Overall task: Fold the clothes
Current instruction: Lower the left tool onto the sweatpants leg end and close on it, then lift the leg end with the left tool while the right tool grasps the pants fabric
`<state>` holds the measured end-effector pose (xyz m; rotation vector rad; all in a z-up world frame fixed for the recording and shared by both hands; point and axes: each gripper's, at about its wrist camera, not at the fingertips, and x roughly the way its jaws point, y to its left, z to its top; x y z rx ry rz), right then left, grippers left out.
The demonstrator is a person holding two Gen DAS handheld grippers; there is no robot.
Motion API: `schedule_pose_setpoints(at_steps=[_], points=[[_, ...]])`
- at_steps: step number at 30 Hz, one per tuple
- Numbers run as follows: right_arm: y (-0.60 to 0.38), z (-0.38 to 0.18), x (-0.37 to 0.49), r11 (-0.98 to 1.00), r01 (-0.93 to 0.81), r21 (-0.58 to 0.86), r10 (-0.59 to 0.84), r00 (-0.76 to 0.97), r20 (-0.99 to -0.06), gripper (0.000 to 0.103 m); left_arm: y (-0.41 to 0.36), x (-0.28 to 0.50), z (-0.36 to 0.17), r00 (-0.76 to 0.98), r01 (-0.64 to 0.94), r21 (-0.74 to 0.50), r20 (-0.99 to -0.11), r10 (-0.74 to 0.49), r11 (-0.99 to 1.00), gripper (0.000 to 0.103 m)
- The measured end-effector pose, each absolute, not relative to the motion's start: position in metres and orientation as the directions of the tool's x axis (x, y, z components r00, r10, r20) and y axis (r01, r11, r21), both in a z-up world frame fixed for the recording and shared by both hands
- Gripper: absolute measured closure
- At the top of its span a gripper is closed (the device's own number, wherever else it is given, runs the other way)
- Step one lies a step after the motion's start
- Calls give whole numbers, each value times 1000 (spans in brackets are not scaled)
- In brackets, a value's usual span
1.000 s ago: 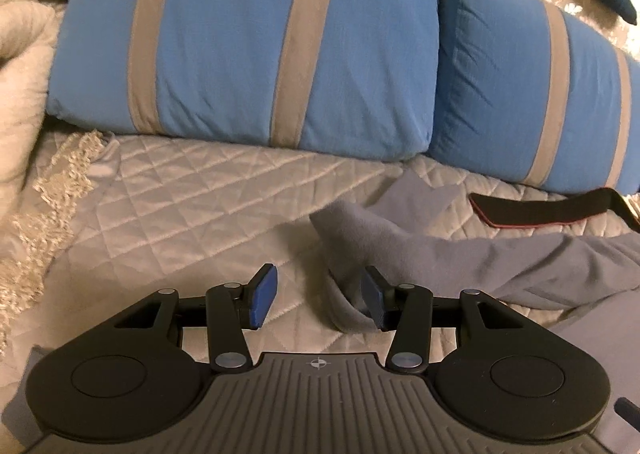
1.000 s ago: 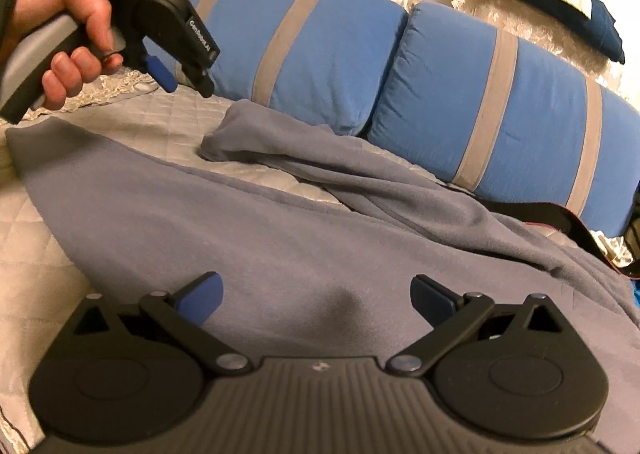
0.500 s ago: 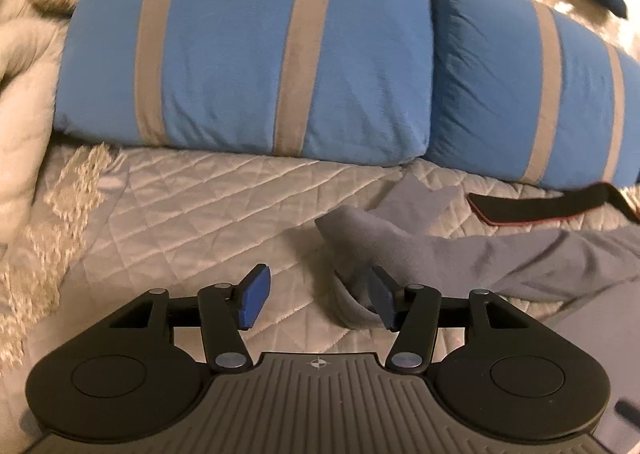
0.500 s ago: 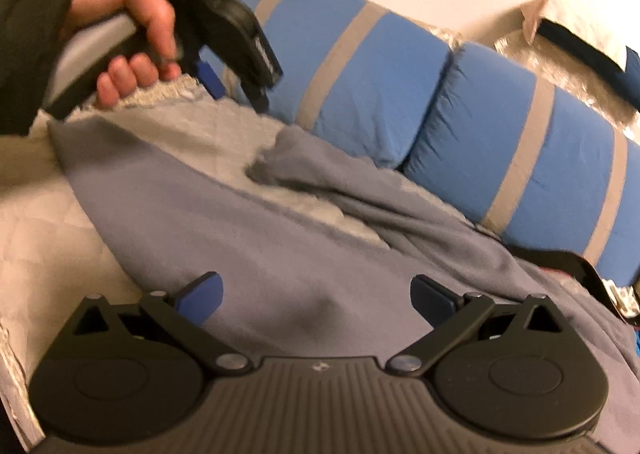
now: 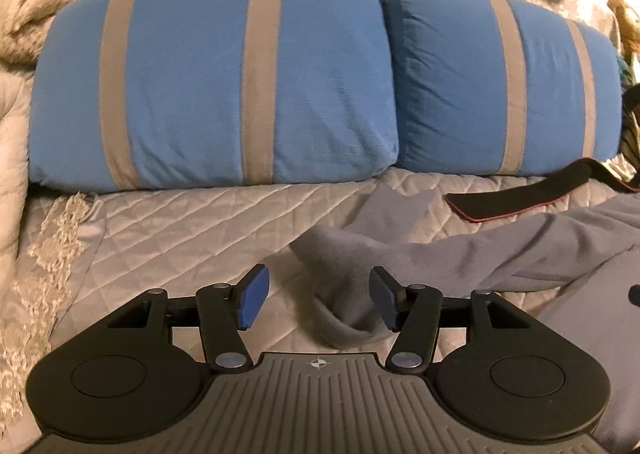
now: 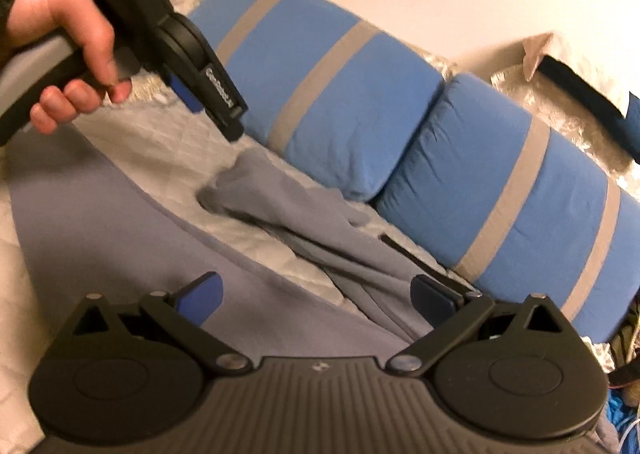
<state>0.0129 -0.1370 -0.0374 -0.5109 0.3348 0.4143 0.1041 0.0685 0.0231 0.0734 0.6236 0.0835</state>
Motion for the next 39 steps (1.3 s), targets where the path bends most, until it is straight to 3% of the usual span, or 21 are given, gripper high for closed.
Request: schedule_pose_setpoints(at_steps=[9,14,20,25,26,29,30,39], points=[[-167,-38,32,872,-406,-274,231,835,-500,0,47,123,0,784,39,191,-615,88,981,49],[-174,-35,36,885,-403,-235,243,828,-506,0,28,128,-13,765,132,299,-638,95,945,49],[-177,-37,40,893,-396,-212,239,818,-524,0,20,126,-25,732,244,344,-679,60,907,49],[-176,-40,42,896,-393,-205,237,815,-529,0,11,127,-43,741,257,454,-659,127,853,49],[-175,-40,42,896,-393,-206,235,814,-530,0,10,128,-46,738,252,460,-661,139,852,52],[-174,-45,43,895,-391,-215,225,811,-540,0,10,130,-42,733,235,450,-664,147,862,89],[-173,-46,44,895,-390,-216,222,811,-541,0,13,129,-37,737,219,441,-659,149,870,94],[-168,-45,39,886,-398,-236,243,835,-494,0,23,112,20,826,154,331,-560,62,931,97]])
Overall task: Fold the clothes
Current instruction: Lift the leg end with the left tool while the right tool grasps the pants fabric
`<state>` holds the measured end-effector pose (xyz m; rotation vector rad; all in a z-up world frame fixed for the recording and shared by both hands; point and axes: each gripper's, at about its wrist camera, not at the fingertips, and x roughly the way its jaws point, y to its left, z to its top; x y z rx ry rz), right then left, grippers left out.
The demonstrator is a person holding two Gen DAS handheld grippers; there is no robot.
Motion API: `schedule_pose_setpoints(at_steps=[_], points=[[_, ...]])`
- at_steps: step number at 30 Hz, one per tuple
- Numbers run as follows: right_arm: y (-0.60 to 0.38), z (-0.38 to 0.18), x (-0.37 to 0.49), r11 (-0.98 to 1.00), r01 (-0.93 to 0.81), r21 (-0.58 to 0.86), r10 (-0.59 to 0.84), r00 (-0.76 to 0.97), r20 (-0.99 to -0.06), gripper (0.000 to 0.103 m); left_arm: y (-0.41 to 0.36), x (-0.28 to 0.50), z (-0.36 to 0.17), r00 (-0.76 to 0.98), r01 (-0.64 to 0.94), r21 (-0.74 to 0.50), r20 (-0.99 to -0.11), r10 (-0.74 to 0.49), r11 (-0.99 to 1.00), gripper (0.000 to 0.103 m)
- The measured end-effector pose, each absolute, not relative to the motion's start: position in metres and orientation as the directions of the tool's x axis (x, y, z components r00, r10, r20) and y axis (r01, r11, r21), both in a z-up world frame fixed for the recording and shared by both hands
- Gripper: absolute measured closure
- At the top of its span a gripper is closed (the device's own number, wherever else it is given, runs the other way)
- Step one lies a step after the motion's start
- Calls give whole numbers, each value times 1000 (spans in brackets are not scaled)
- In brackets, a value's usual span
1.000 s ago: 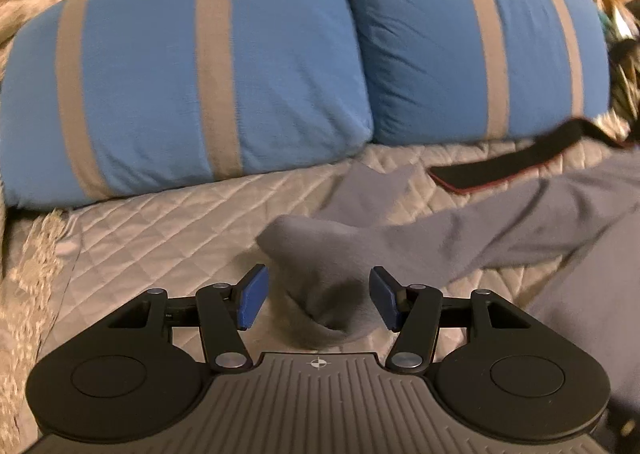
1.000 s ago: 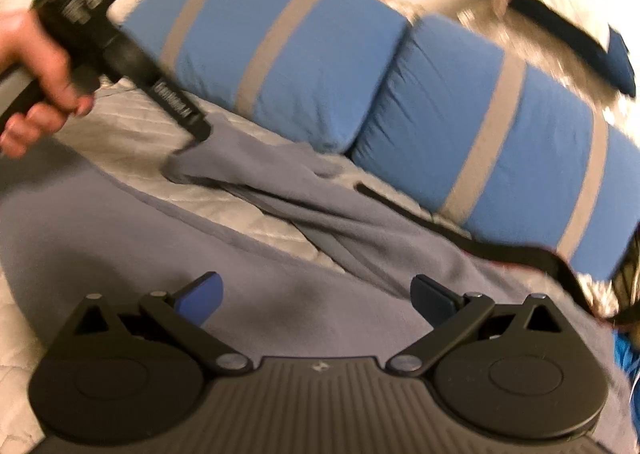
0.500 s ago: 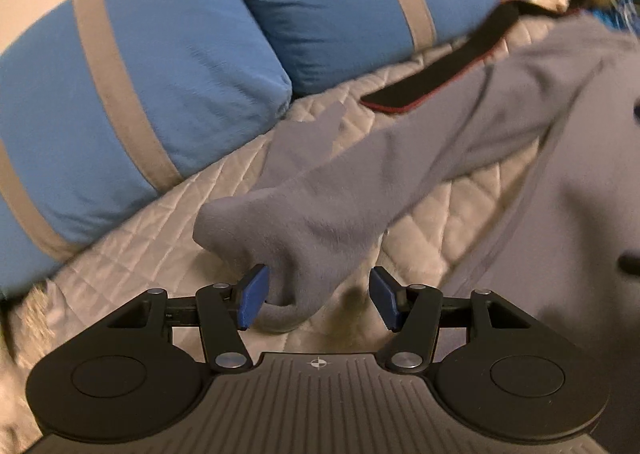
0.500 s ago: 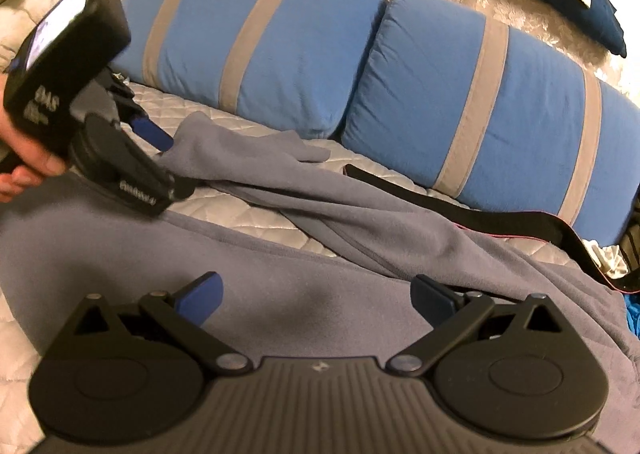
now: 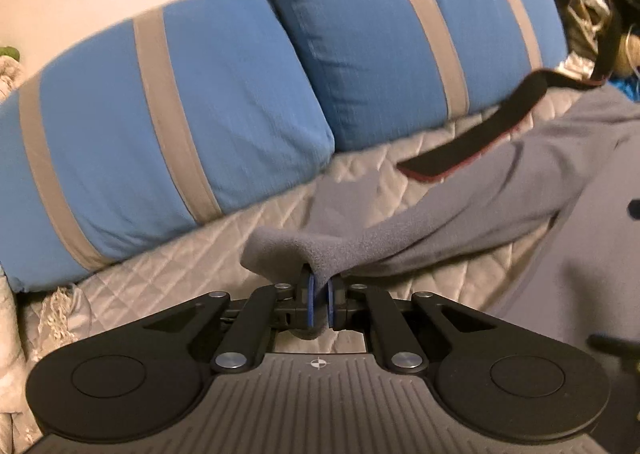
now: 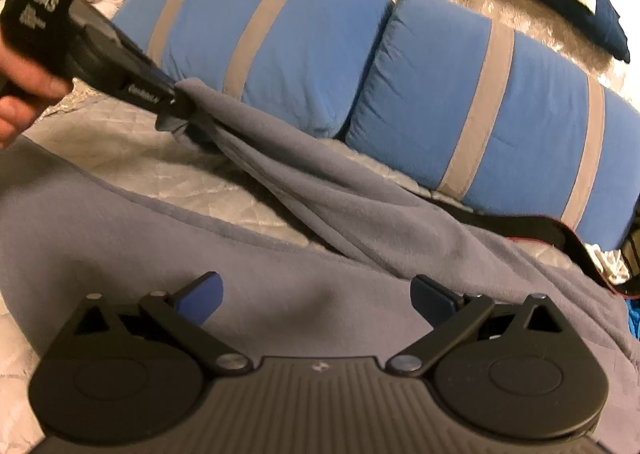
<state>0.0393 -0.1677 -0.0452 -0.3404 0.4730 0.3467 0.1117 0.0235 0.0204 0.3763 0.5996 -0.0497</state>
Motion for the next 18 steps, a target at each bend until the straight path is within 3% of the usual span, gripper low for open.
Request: schedule_pose_setpoints(at_steps=[11,16,18], points=[[-135,-49,39,795,-398,-459,294,913,-282,2,32,109,54,820,174,88,-564,-95,981,97],[-108,-58,47,716,-405,-568,332,914,-233,15,41,111,56,809,175,-3,-569,-146,984,97],[-97,-63,50,684,-400,-610,342,914,-216,24,44,113,56,804,175,-28,-572,-160,984,98]])
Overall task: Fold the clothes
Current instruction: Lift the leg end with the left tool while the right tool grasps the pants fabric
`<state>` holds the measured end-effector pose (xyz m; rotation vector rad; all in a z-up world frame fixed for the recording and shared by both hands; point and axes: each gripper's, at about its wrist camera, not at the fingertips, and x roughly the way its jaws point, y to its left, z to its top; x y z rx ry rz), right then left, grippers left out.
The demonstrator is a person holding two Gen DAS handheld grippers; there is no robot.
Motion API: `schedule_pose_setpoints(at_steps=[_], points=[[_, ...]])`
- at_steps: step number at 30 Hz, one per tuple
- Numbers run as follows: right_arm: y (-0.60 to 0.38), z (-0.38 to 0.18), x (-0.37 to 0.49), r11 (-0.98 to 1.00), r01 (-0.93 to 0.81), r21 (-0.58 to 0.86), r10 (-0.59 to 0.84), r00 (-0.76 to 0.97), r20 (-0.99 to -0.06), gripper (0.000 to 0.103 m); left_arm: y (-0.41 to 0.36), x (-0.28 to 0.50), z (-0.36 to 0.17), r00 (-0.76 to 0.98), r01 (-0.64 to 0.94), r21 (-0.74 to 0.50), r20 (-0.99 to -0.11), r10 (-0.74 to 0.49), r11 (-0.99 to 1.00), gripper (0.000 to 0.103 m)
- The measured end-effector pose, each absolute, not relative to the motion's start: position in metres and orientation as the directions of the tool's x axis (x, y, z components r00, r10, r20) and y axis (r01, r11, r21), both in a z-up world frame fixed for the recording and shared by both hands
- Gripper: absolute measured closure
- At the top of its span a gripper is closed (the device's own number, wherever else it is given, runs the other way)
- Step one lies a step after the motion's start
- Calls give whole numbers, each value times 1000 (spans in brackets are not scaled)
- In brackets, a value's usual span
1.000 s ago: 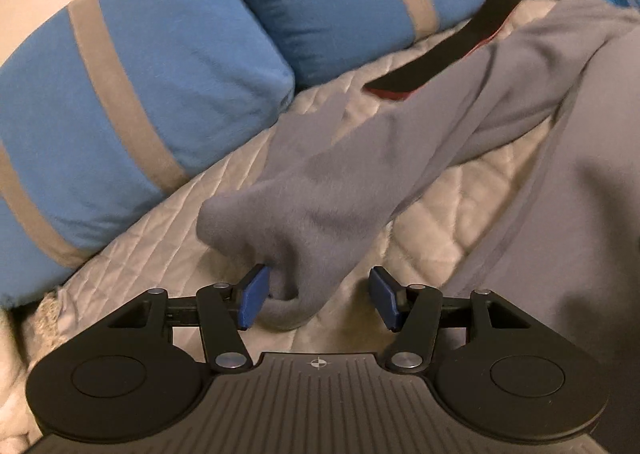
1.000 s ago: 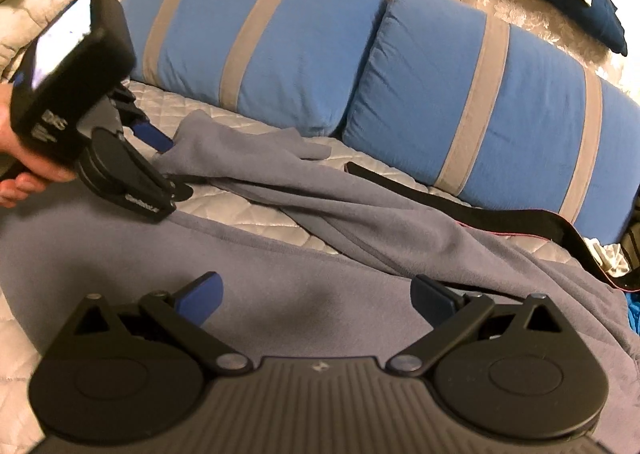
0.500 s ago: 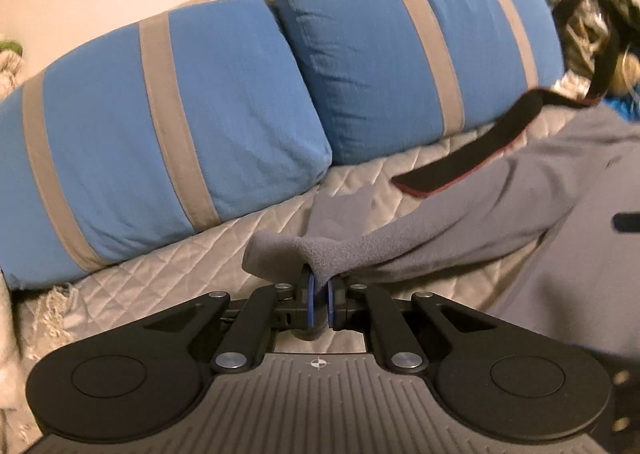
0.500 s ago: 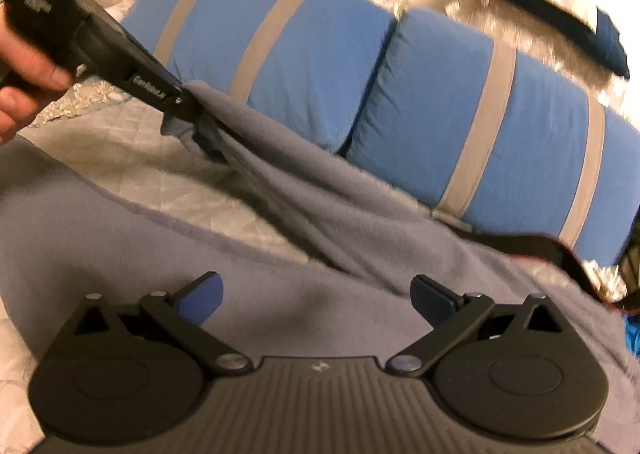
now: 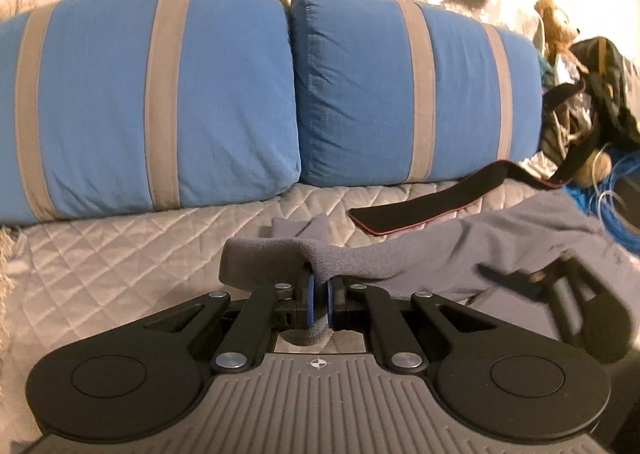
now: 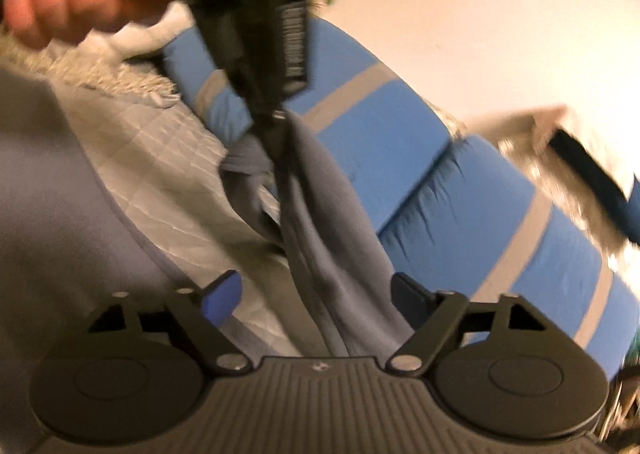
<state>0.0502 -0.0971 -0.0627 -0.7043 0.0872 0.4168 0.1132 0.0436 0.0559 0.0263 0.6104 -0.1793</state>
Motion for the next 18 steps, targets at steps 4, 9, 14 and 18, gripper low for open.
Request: schedule_pose_setpoints(at_steps=[4,9,14,18], points=[[-79,-73,57,626,-374,-684,340,920,-193,41,45,115,55,798,183,-47,-576,-176,982,98],[-66,-80,65,572,-347,-743,332,927,-177,83,51,118,53,790,194,-70,-581,-198,979,98],[-76,-58,62,589,-310,-747,317,938,-140,99,53,120,54,805,176,-24,-572,-158,984,97],[-90,-27,60,660,-259,-705,305,950,-64,101,37,116,59,847,185,112,-522,-100,976,96]])
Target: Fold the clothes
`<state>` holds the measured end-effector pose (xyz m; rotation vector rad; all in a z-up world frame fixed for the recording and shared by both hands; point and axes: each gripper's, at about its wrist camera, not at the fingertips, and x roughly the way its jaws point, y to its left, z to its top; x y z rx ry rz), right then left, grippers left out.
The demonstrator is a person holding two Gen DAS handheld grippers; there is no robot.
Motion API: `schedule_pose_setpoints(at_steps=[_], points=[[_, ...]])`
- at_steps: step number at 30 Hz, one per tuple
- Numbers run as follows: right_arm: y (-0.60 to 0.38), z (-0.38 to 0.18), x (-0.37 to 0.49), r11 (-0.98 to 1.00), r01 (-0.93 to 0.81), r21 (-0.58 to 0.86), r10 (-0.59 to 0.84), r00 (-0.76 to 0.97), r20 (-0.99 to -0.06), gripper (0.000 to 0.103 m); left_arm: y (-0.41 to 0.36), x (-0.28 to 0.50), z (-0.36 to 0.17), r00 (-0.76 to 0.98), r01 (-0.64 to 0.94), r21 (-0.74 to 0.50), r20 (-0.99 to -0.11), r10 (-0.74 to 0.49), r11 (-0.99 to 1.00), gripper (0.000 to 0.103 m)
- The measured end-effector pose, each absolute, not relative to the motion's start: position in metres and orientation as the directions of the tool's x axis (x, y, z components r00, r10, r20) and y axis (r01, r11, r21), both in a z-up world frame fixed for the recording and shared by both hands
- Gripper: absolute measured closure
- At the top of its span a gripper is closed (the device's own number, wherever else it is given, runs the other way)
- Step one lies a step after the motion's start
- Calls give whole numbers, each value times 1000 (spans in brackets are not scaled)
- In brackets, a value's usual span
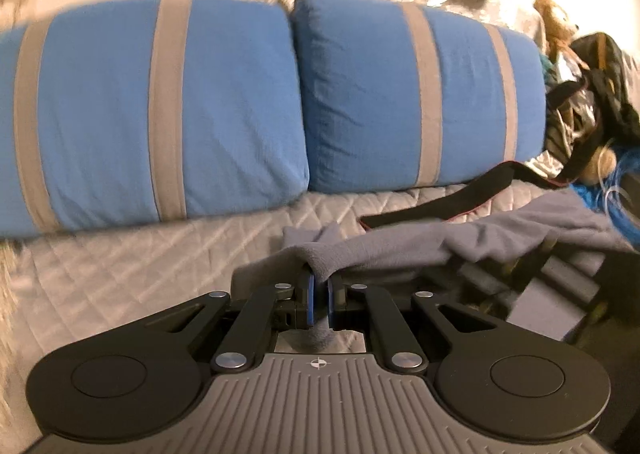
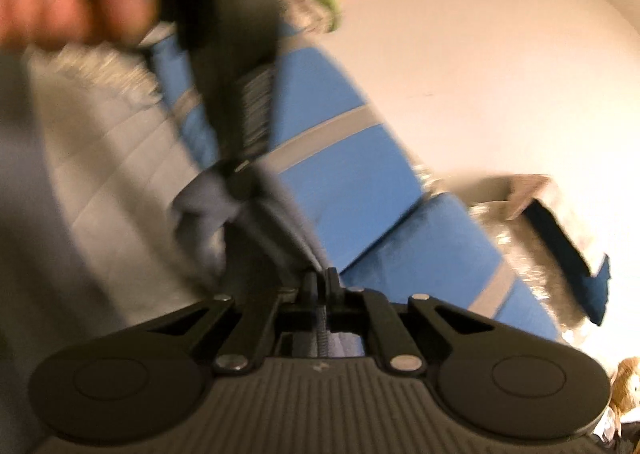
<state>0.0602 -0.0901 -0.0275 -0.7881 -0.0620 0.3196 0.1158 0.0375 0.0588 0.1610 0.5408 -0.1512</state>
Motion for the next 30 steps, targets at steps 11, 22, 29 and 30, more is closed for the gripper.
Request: schedule_pose_setpoints(at_steps=[11,22,29,30], points=[[-118,4,76,777,-192,-599,223,975,-24,101,11,125,39,879,-121,621,-296,375,774,94],[-143,21,90,841,-231,-490,214,973,-91,100,11,82,44,902,250,425,-429,-49,870,63],[-146,21,87,845,-227,-485,211,974,-88,100,-9,100,9,866,348,501,-496,-66,792,64],[-146,21,87,844,-227,-485,211,974,-87,100,-8,104,6,863,346,501,-503,-59,793,65]])
